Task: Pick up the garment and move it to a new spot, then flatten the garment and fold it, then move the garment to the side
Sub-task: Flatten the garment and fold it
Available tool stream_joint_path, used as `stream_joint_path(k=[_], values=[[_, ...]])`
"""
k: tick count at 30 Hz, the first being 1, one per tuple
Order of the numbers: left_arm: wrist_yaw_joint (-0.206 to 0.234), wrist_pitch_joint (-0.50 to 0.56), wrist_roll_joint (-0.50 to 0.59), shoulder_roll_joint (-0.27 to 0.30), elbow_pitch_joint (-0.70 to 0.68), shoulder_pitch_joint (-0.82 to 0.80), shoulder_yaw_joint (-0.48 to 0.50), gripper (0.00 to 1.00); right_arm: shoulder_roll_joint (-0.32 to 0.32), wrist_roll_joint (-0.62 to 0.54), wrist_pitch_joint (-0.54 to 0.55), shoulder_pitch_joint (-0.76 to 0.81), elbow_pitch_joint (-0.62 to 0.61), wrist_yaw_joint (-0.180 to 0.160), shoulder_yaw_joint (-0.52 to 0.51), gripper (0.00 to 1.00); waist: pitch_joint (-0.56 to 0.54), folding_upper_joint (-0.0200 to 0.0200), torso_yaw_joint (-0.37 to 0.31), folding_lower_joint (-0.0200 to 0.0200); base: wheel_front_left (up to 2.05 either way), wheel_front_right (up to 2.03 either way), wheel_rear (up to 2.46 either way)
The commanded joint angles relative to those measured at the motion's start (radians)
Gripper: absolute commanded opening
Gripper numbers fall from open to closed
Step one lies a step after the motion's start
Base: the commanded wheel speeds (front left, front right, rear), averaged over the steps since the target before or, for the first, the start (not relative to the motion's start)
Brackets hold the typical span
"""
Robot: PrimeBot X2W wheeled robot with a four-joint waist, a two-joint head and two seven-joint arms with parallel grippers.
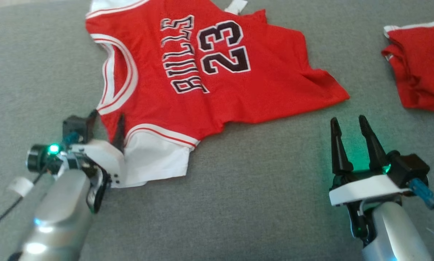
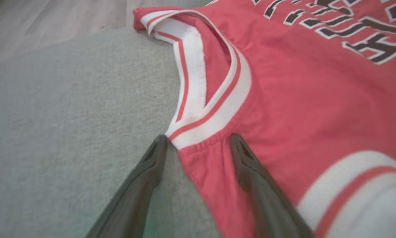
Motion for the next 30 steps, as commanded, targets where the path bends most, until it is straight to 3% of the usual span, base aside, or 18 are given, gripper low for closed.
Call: stream_joint_path(k=[1, 2, 3, 4, 13, 23, 24, 25, 30], values=[[-0.002, 0.019, 0.003, 0.040, 0.009, -0.034, 0.019, 1.00, -0.005, 0.008, -0.006, -0.025, -0.036, -0.001, 0.025, 1.00, 0.014, -0.0001, -0.016, -0.0001, 0.00, 0.00, 0.00], [-0.008, 0.027, 0.003, 0.041, 0.028, -0.041, 0.016, 0.56, -0.005, 0.011, -0.006, -0.027, -0.036, -0.001, 0.025, 1.00, 0.017, -0.0001, -0.021, -0.0001, 0.00, 0.00, 0.00], [-0.017, 0.029, 0.003, 0.043, 0.041, -0.049, 0.013, 0.20, -0.005, 0.012, -0.006, -0.028, -0.037, -0.001, 0.026, 1.00, 0.019, -0.0001, -0.024, -0.0001, 0.00, 0.00, 0.00], [-0.024, 0.022, 0.004, 0.045, 0.050, -0.058, 0.010, 0.00, -0.005, 0.014, -0.006, -0.028, -0.038, -0.001, 0.027, 1.00, 0.022, -0.0001, -0.027, -0.0001, 0.00, 0.00, 0.00], [-0.027, -0.115, 0.042, 0.094, 0.090, -0.200, 0.019, 0.00, -0.005, 0.022, -0.006, -0.042, -0.042, -0.001, 0.043, 1.00, 0.031, -0.0001, -0.054, -0.0001, 0.00, 0.00, 0.00], [-0.071, -0.131, 0.103, 0.168, 0.192, -0.403, -0.015, 0.00, -0.005, 0.026, -0.006, -0.063, -0.044, -0.001, 0.072, 1.00, 0.042, -0.0001, -0.093, -0.0001, 0.00, 0.00, 0.00], [-0.079, -0.122, 0.101, 0.167, 0.209, -0.412, -0.019, 0.65, -0.005, 0.026, -0.006, -0.063, -0.044, -0.001, 0.073, 1.00, 0.041, -0.0001, -0.094, -0.0001, 0.00, 0.00, 0.00], [-0.088, -0.115, 0.101, 0.165, 0.223, -0.420, -0.023, 1.00, -0.005, 0.026, -0.006, -0.063, -0.044, -0.001, 0.073, 1.00, 0.040, -0.0001, -0.094, -0.0001, 0.00, 0.00, 0.00], [-0.099, -0.154, 0.094, 0.140, 0.260, -0.429, -0.032, 1.00, -0.005, 0.025, -0.006, -0.057, -0.047, -0.001, 0.050, 1.00, 0.029, -0.0001, -0.071, -0.0001, 0.00, 0.00, 0.00]])
